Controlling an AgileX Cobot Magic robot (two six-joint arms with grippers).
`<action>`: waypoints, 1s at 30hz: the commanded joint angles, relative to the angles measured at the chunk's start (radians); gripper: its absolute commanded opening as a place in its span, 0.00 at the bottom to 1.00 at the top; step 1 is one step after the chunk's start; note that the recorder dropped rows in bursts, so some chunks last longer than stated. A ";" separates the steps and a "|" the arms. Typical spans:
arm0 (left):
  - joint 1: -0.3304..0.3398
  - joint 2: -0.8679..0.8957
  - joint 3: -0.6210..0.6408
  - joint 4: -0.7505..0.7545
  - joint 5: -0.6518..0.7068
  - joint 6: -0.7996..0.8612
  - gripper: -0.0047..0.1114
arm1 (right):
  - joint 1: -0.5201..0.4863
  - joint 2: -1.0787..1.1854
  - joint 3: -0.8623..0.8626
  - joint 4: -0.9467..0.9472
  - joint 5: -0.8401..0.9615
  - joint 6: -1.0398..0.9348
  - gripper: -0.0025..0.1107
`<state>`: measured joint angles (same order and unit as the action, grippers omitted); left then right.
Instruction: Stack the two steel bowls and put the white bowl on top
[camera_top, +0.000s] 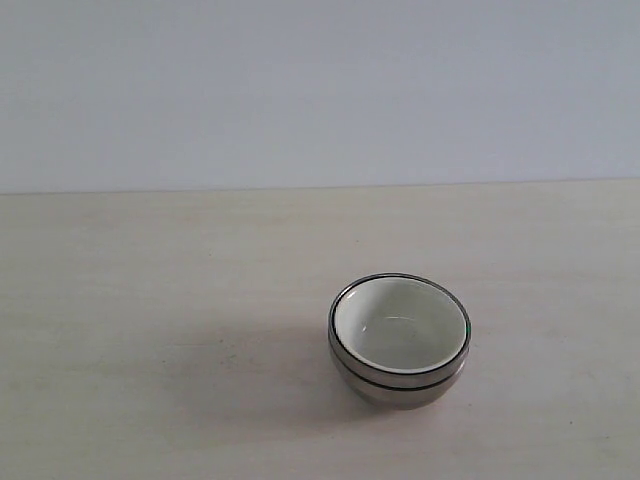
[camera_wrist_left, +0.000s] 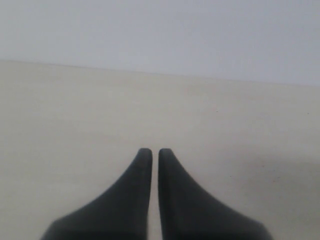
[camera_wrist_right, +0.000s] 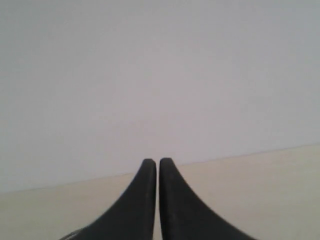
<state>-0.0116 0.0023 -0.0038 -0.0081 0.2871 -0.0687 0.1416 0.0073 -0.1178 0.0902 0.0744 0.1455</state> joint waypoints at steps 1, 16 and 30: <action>0.003 -0.002 0.004 0.001 -0.003 -0.009 0.08 | -0.003 -0.007 0.118 0.003 -0.128 0.006 0.02; 0.003 -0.002 0.004 0.001 -0.003 -0.009 0.08 | -0.003 -0.007 0.118 0.003 0.065 -0.175 0.02; 0.003 -0.002 0.004 0.001 -0.003 -0.009 0.08 | -0.003 -0.007 0.118 0.007 0.073 -0.077 0.02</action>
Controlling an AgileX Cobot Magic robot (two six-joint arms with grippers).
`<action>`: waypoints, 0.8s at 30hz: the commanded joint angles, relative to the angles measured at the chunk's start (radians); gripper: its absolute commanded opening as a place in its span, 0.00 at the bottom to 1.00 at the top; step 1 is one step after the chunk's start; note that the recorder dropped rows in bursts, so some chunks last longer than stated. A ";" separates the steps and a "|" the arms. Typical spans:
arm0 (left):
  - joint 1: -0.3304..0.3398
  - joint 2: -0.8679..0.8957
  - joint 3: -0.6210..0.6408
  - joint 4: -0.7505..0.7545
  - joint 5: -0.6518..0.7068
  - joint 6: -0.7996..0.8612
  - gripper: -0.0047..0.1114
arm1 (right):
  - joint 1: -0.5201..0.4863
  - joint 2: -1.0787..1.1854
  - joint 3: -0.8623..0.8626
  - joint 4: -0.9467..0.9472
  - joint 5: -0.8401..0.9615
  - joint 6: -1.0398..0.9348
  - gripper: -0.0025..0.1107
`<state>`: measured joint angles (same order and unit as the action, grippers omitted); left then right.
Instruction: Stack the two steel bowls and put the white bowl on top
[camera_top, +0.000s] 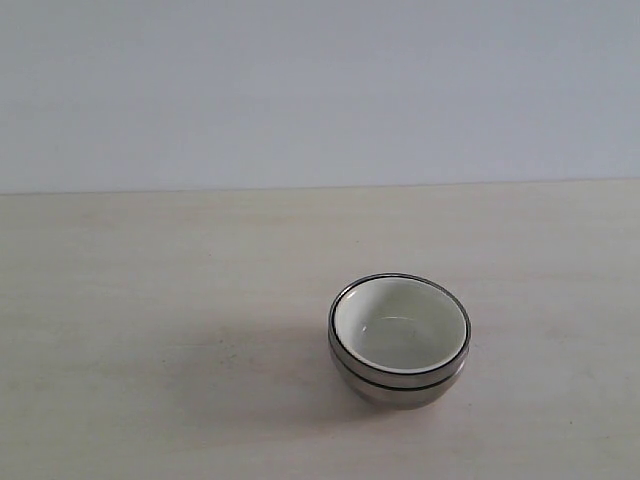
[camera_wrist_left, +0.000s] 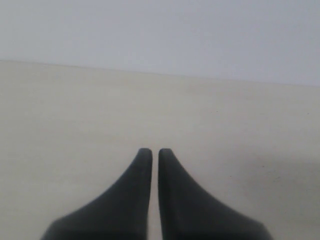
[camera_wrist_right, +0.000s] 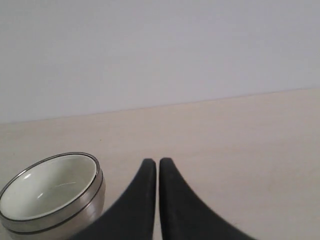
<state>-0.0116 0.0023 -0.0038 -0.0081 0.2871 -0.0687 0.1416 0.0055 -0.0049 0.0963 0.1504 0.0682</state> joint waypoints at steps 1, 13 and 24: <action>0.003 -0.002 0.004 0.001 -0.003 -0.009 0.08 | -0.003 -0.006 0.005 0.001 -0.003 0.000 0.02; 0.003 -0.002 0.004 0.001 -0.003 -0.009 0.08 | -0.003 -0.006 0.005 -0.012 0.193 -0.178 0.02; 0.003 -0.002 0.004 0.001 -0.003 -0.009 0.08 | -0.003 -0.006 0.005 -0.009 0.191 -0.198 0.02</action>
